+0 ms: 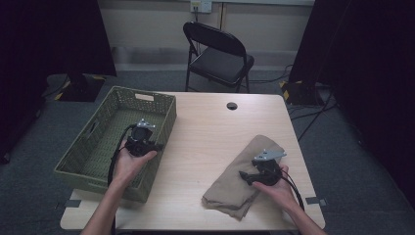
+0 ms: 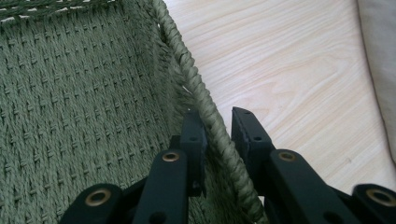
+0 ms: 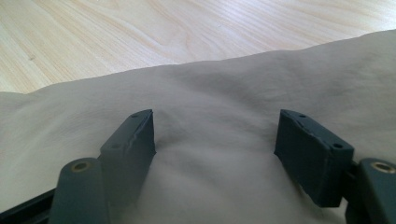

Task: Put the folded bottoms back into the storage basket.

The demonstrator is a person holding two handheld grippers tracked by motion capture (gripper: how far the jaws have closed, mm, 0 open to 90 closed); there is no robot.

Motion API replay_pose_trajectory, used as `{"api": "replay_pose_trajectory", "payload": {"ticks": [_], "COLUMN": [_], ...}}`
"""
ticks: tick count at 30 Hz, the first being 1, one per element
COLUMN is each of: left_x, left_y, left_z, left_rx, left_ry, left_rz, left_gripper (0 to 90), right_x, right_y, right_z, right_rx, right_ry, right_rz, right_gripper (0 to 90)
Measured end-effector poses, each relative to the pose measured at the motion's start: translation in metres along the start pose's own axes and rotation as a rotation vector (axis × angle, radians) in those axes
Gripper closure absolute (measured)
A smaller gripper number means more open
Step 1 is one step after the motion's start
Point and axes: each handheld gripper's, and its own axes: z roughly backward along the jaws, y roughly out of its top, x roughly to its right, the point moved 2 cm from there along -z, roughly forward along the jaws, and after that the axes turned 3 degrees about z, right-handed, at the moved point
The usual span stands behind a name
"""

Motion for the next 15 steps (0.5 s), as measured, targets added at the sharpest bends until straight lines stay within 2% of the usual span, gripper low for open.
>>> {"api": "replay_pose_trajectory", "payload": {"ticks": [15], "left_x": [0.027], "left_y": [0.007], "left_z": [-0.010], "left_rx": [-0.018], "left_ry": [-0.057], "left_rz": [-0.063], "left_gripper": [75.5], "right_x": [-0.001], "right_y": [0.000], "right_z": [-0.001], "right_rx": [-0.001], "right_ry": [-0.003], "right_rz": [-0.001], "right_gripper": [27.6]}}
